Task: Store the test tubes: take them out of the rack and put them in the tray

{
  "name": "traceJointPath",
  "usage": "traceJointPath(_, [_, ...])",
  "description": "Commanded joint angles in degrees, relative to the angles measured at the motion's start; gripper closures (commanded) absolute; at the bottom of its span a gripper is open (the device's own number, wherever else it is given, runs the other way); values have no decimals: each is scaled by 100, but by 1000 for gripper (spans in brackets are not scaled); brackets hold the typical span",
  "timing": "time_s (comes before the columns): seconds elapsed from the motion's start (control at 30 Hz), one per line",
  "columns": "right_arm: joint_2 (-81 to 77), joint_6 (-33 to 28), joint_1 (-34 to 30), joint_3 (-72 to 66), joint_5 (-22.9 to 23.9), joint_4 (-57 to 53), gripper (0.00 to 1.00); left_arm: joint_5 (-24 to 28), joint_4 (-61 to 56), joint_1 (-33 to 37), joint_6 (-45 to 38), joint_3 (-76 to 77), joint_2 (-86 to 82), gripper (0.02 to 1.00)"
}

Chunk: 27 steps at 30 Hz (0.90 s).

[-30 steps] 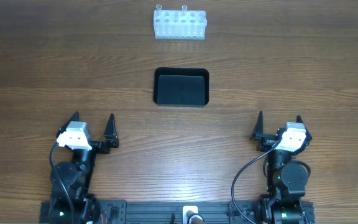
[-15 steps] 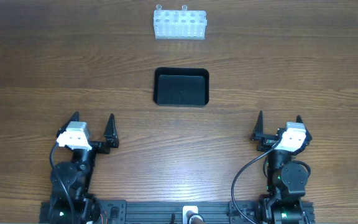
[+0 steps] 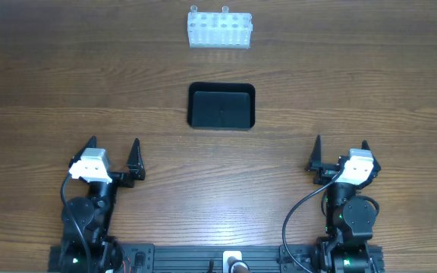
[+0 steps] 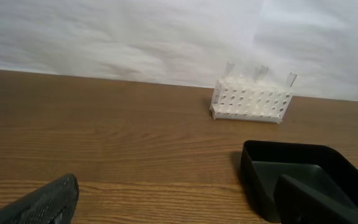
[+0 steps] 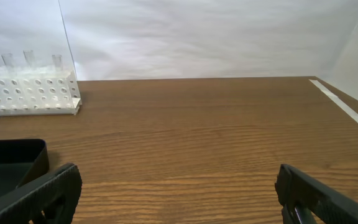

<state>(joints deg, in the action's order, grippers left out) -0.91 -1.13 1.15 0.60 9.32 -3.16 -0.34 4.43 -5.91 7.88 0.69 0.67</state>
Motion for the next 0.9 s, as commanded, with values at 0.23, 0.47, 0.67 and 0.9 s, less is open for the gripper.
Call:
traceJointPath(0.23, [52,20,-42,-33,-68,-26,9,76,-13,46,-63,-35,-33,18])
traceJointPath(0.47, [52,20,-42,-33,-68,-26,9,76,-13,46,-63,-35,-33,18])
traceJointPath(0.67, [52,20,-42,-33,-68,-26,7,-4,-24,46,-63,-35,-33,18])
traceJointPath(0.9, [52,20,-42,-31,-68,-26,7,98,-1414,98,-61,94,710,20])
